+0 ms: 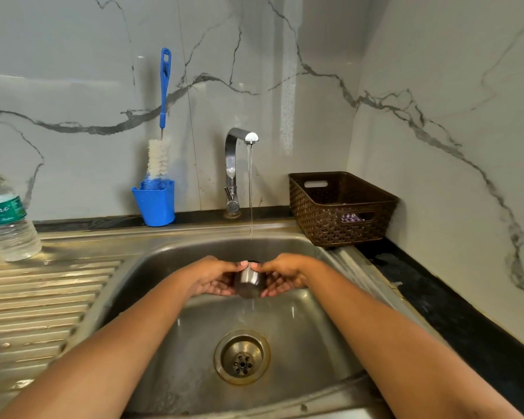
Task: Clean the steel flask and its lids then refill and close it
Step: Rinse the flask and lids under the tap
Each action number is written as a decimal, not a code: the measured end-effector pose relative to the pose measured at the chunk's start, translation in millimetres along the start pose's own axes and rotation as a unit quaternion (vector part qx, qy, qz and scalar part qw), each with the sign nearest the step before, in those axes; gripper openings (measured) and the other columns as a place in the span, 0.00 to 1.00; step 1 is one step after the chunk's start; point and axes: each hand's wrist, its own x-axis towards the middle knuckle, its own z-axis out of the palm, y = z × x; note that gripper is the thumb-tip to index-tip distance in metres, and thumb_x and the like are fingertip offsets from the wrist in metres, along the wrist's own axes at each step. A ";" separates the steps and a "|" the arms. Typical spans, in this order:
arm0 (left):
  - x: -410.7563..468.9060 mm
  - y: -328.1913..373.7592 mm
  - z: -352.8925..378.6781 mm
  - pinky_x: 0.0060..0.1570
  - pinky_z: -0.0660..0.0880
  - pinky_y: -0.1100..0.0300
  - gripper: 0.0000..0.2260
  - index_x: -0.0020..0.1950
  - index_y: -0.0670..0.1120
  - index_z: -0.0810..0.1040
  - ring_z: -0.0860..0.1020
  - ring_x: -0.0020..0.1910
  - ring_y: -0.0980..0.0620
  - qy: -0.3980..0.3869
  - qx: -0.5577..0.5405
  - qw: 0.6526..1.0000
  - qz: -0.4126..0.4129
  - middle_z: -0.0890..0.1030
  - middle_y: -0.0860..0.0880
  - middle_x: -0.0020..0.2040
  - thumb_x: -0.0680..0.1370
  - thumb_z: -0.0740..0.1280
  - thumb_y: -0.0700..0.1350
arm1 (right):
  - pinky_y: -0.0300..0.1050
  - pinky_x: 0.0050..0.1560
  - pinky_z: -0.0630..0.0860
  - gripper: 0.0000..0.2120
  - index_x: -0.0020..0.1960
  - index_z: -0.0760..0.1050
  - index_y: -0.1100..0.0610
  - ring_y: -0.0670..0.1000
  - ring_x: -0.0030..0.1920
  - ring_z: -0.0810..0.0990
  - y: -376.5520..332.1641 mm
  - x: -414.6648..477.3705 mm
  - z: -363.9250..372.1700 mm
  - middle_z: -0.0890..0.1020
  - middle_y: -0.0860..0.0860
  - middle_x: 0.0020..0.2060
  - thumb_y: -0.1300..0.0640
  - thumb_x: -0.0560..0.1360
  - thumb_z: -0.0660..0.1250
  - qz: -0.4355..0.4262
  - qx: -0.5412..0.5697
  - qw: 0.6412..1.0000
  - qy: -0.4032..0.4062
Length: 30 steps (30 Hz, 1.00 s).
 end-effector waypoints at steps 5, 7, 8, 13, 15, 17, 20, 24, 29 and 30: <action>-0.4 6.2 -0.4 0.41 0.80 0.61 0.29 0.55 0.37 0.79 0.83 0.38 0.50 -0.013 0.007 0.996 -0.086 0.84 0.40 0.45 0.73 0.66 0.64 | 0.38 0.29 0.79 0.27 0.45 0.74 0.64 0.49 0.24 0.81 -5.1 -0.5 -0.3 0.81 0.56 0.26 0.37 0.74 0.63 0.046 0.014 0.998 0.027; -0.3 9.6 1.7 0.34 0.80 0.63 0.31 0.54 0.36 0.79 0.82 0.32 0.52 -0.004 0.016 0.996 -0.092 0.84 0.41 0.41 0.73 0.64 0.65 | 0.37 0.26 0.78 0.26 0.43 0.73 0.62 0.48 0.23 0.80 -7.8 -0.3 1.4 0.81 0.55 0.24 0.36 0.74 0.61 0.041 0.007 0.998 0.045; 0.4 9.7 3.6 0.31 0.80 0.63 0.30 0.55 0.37 0.79 0.82 0.31 0.52 0.002 0.014 0.996 -0.084 0.84 0.41 0.41 0.74 0.63 0.64 | 0.37 0.27 0.77 0.25 0.43 0.73 0.61 0.48 0.23 0.80 -8.2 0.0 1.6 0.81 0.55 0.25 0.37 0.75 0.62 0.034 0.005 0.998 0.053; 5.0 6.0 13.4 0.45 0.78 0.58 0.17 0.65 0.42 0.73 0.80 0.45 0.49 0.023 -0.057 0.997 0.049 0.81 0.45 0.50 0.76 0.69 0.42 | 0.40 0.41 0.79 0.23 0.62 0.72 0.65 0.51 0.45 0.80 -1.1 6.5 -3.1 0.79 0.58 0.51 0.56 0.72 0.72 -0.062 0.001 0.995 0.083; 5.3 7.4 16.7 0.47 0.75 0.58 0.22 0.67 0.44 0.71 0.78 0.51 0.50 0.032 -0.063 0.991 0.110 0.79 0.46 0.57 0.74 0.70 0.35 | 0.42 0.49 0.78 0.30 0.66 0.69 0.63 0.53 0.54 0.78 0.7 12.2 -1.4 0.77 0.57 0.59 0.63 0.68 0.75 -0.126 -0.030 0.983 0.129; 4.6 9.4 14.8 0.47 0.75 0.58 0.26 0.67 0.44 0.70 0.77 0.55 0.50 0.056 -0.040 0.985 0.157 0.78 0.48 0.60 0.72 0.71 0.32 | 0.45 0.57 0.74 0.31 0.64 0.71 0.60 0.54 0.57 0.77 -2.5 14.2 3.9 0.79 0.56 0.58 0.63 0.64 0.78 -0.186 -0.074 0.963 0.182; -0.2 6.8 -3.6 0.45 0.77 0.60 0.23 0.63 0.44 0.74 0.79 0.53 0.51 0.050 0.012 0.985 0.162 0.80 0.49 0.56 0.70 0.73 0.34 | 0.47 0.56 0.76 0.29 0.62 0.73 0.60 0.54 0.55 0.79 -5.1 13.3 6.5 0.81 0.56 0.54 0.62 0.63 0.78 -0.194 -0.110 0.961 0.162; 4.1 1.5 -0.6 0.47 0.78 0.58 0.22 0.62 0.46 0.75 0.80 0.53 0.51 0.024 0.053 0.988 0.145 0.82 0.50 0.54 0.70 0.73 0.37 | 0.43 0.44 0.78 0.27 0.62 0.73 0.61 0.51 0.45 0.79 -6.9 7.0 -6.1 0.80 0.55 0.52 0.63 0.66 0.77 -0.141 -0.135 0.975 0.108; 12.8 11.3 13.0 0.56 0.77 0.54 0.26 0.65 0.44 0.73 0.78 0.59 0.48 0.100 -0.024 0.972 0.210 0.80 0.46 0.58 0.68 0.73 0.31 | 0.38 0.55 0.70 0.30 0.65 0.71 0.60 0.48 0.56 0.74 -8.2 4.1 -2.3 0.78 0.52 0.57 0.65 0.65 0.76 -0.232 -0.096 0.946 0.204; 10.1 9.3 5.3 0.52 0.78 0.55 0.25 0.64 0.45 0.74 0.79 0.56 0.49 0.088 -0.005 0.975 0.202 0.80 0.47 0.57 0.69 0.74 0.32 | 0.40 0.55 0.72 0.30 0.65 0.71 0.61 0.49 0.55 0.76 -7.6 4.9 -2.2 0.79 0.54 0.58 0.65 0.65 0.76 -0.225 -0.102 0.952 0.181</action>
